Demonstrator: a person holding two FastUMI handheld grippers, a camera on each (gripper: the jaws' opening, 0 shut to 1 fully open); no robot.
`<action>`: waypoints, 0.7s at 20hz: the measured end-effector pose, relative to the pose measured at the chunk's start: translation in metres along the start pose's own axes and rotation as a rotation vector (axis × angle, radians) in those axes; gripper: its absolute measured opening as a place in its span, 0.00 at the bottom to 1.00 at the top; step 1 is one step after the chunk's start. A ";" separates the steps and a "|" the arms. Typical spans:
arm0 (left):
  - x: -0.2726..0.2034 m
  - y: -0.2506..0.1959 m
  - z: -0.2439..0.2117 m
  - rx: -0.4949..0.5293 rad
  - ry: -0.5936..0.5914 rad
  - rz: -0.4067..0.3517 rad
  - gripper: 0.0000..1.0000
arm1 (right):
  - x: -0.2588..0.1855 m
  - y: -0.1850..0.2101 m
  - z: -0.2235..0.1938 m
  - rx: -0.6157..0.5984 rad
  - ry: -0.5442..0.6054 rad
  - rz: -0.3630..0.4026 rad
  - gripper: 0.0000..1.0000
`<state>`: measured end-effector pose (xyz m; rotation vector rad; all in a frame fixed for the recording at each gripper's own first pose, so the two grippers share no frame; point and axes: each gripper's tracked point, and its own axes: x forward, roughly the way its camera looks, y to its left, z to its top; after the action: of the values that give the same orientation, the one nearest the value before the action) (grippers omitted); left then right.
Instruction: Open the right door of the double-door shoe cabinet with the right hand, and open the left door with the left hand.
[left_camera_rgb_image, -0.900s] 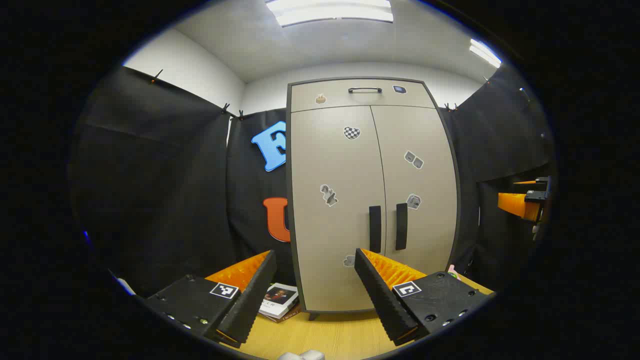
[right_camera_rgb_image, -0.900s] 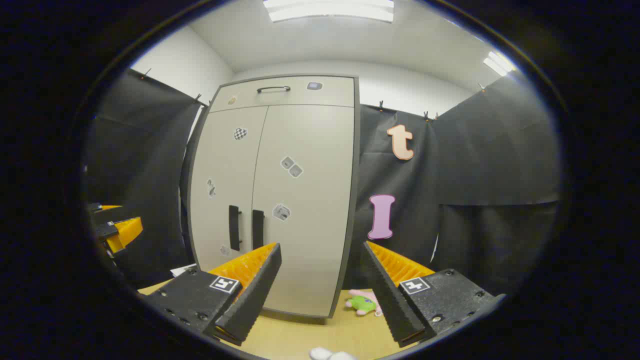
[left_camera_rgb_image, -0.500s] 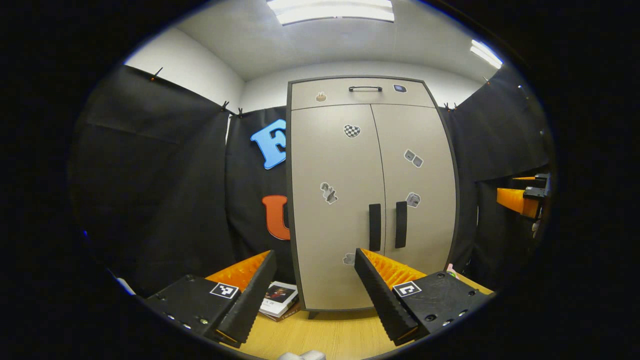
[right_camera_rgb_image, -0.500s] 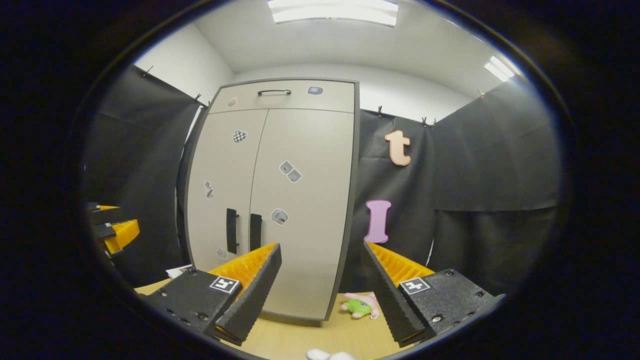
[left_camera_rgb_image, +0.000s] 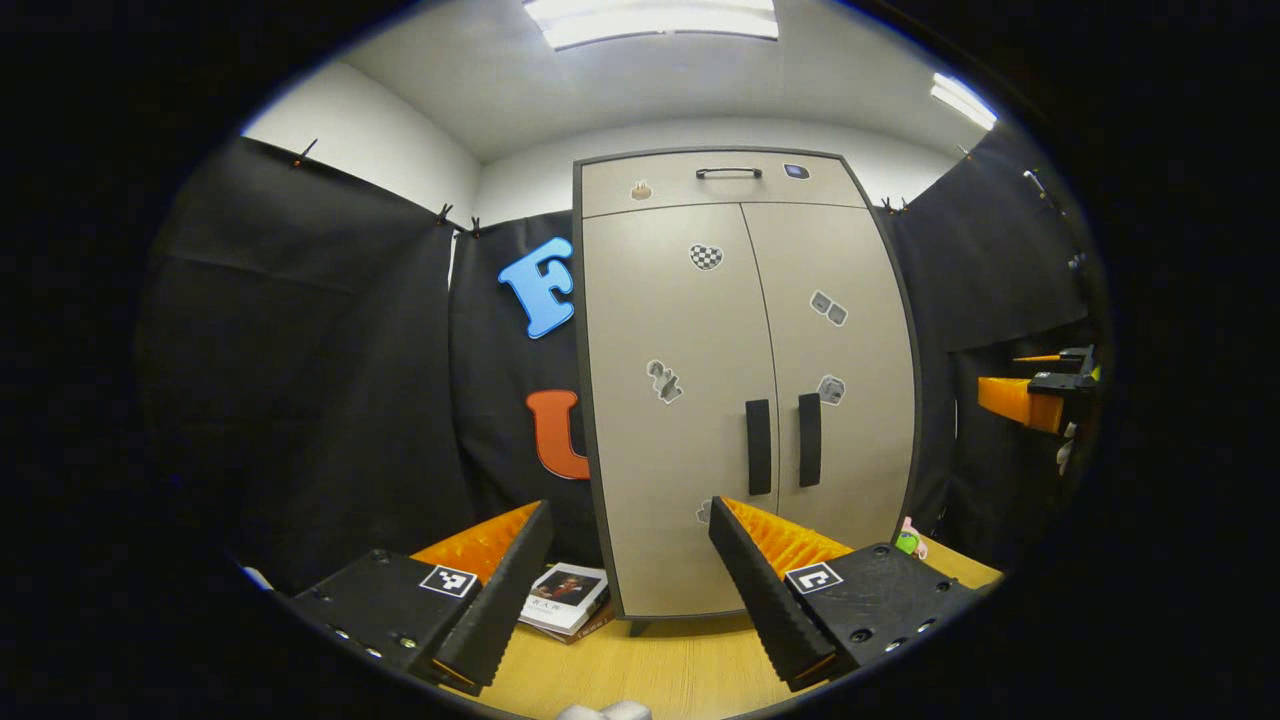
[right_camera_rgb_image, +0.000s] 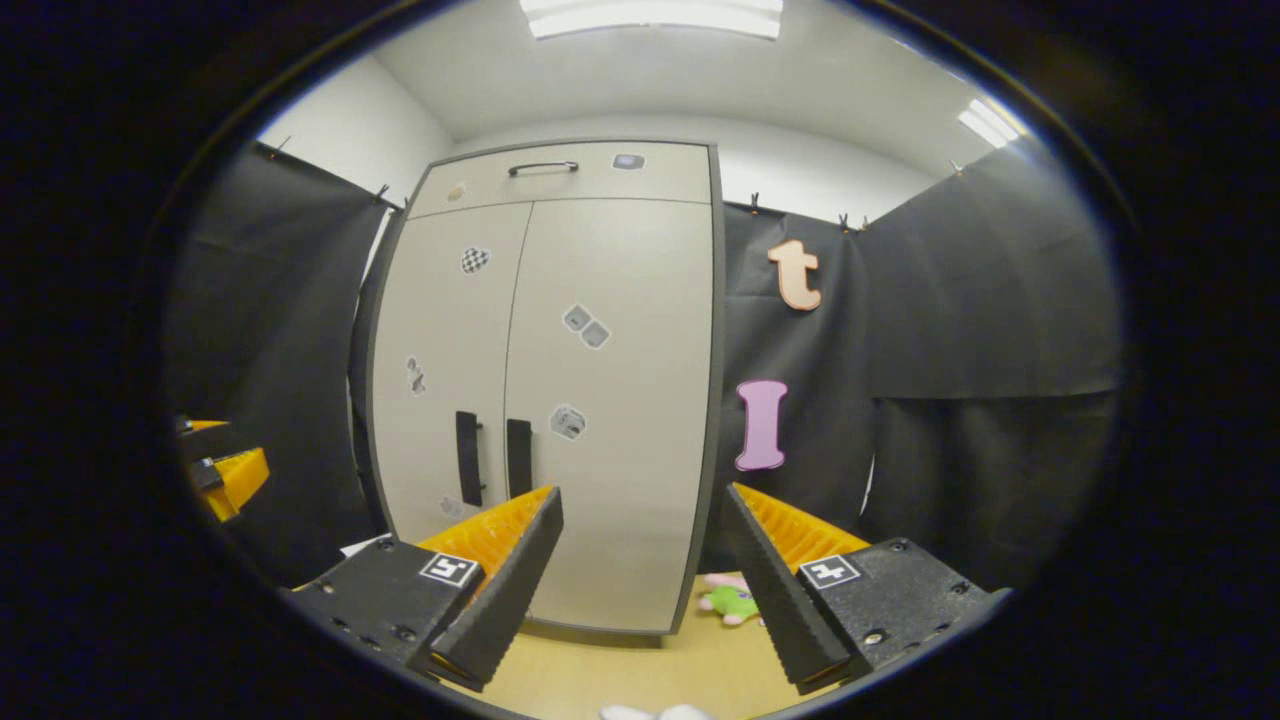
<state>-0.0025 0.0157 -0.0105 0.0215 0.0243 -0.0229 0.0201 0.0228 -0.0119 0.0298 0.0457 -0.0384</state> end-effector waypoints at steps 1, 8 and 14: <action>0.000 0.002 0.000 -0.001 0.002 0.002 0.96 | 0.002 0.002 0.000 0.006 -0.002 0.004 1.00; 0.002 0.007 0.004 0.009 -0.001 0.021 0.96 | 0.003 -0.008 -0.003 0.019 0.007 -0.006 1.00; 0.001 0.006 0.003 0.017 0.007 0.018 0.96 | 0.001 -0.016 -0.002 0.019 0.005 -0.019 1.00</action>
<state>-0.0015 0.0219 -0.0073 0.0390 0.0312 -0.0053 0.0208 0.0070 -0.0141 0.0485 0.0502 -0.0575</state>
